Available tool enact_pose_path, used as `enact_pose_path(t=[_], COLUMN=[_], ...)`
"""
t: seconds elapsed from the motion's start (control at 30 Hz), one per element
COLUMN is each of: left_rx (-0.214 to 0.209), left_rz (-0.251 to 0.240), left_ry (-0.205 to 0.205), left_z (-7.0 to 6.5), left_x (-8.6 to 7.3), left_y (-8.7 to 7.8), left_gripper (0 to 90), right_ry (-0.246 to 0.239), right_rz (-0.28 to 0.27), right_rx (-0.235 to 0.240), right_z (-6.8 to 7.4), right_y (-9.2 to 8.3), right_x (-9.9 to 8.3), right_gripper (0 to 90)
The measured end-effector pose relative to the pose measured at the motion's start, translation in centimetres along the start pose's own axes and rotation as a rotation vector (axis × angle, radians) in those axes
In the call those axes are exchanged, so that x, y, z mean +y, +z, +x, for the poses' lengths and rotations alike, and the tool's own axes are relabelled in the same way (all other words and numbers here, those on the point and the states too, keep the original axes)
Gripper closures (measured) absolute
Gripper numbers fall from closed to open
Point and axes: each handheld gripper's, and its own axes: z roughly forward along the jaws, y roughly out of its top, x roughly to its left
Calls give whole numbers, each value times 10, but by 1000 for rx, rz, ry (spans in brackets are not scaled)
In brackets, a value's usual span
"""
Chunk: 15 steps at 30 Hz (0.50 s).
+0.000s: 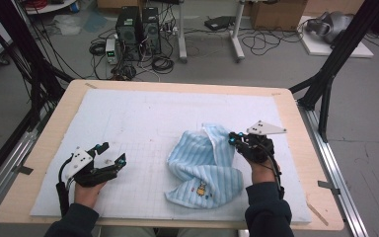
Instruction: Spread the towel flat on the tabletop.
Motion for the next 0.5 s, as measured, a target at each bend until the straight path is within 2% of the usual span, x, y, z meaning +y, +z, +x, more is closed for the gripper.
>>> enact_pose_path(t=[0.03, 0.07, 0.17, 0.23, 0.27, 0.33, 0.37, 0.43, 0.47, 0.5], left_rx=[0, 0, -1, -1, 0, 0, 1, -1, -2, -2], left_rz=[1, 2, 6, 6, 6, 6, 7, 7, 9, 9], left_ry=[0, 0, -1, -2, -2, -1, -2, -1, -1, 1], left_z=[0, 0, 0, 0, 0, 0, 0, 0, 0, 0], left_x=[0, 0, 0, 0, 0, 0, 0, 0, 0, 0], left_y=[0, 0, 1, 1, 0, 1, 0, 1, 1, 1], left_gripper=[218, 219, 218, 219, 218, 219, 219, 219, 219, 218], right_ry=[0, 8, 29, 13, 29, 39, 40, 38, 32, 5], right_rz=[0, 1, 10, 44, 47, 43, 38, 39, 41, 63], right_rx=[0, -56, -42, -51, -53, -40, -30, -23, -8, 19], right_z=[0, -3, -5, -3, -3, -3, -2, -2, 0, 4], right_y=[0, -3, -2, 4, 5, 6, 6, 6, 7, 10], right_x=[0, -1, -3, -7, -9, -10, -12, -13, -13, -12], right_gripper=[847, 845, 819, 645, 626, 603, 535, 510, 493, 448])
